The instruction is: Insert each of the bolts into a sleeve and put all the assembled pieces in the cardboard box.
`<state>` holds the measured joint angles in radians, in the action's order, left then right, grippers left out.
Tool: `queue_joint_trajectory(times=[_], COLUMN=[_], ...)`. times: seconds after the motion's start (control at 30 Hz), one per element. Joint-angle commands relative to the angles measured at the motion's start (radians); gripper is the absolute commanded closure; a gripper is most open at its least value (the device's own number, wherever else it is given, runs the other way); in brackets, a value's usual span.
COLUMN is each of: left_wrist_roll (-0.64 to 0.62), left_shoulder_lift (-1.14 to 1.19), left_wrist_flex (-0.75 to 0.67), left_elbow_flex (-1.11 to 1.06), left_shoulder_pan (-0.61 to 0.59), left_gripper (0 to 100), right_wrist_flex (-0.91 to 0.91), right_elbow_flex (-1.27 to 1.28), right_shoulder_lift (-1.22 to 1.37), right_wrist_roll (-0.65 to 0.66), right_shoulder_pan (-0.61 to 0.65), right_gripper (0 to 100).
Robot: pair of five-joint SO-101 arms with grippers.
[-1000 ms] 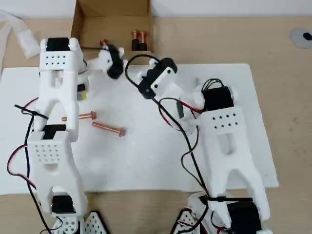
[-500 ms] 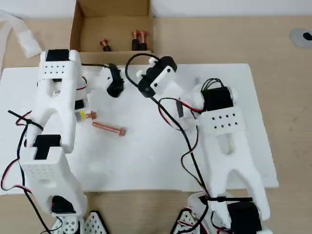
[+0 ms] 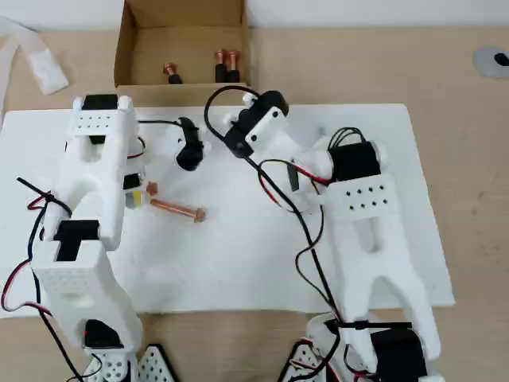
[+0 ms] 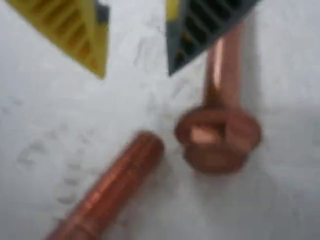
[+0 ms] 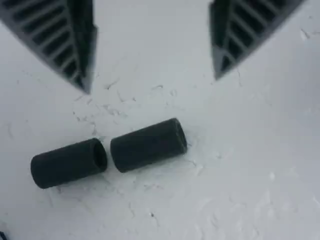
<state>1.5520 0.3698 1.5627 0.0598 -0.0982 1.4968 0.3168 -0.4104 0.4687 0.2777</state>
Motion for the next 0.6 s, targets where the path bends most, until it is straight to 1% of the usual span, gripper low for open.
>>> queue_joint_trajectory(times=[0.0,0.37,0.47,0.57], left_wrist_roll=[0.015,0.014,0.000,-0.008], left_shoulder_lift=[-0.058,-0.068,-0.068,-0.068], left_wrist_flex=[-0.064,-0.066,-0.055,-0.008], left_elbow_flex=[-0.051,-0.021,0.026,0.118], left_shoulder_pan=[0.015,0.018,0.012,0.009], left_gripper=[91,91,91,91], right_wrist_flex=[-0.014,-0.029,-0.054,-0.077], right_elbow_flex=[0.001,0.021,0.061,0.087], right_shoulder_lift=[-0.035,-0.035,-0.035,-0.035], right_wrist_roll=[-0.005,-0.008,-0.008,-0.008], right_shoulder_pan=[-0.015,-0.012,-0.012,-0.010], right_gripper=[80.7,80.7,80.7,80.7])
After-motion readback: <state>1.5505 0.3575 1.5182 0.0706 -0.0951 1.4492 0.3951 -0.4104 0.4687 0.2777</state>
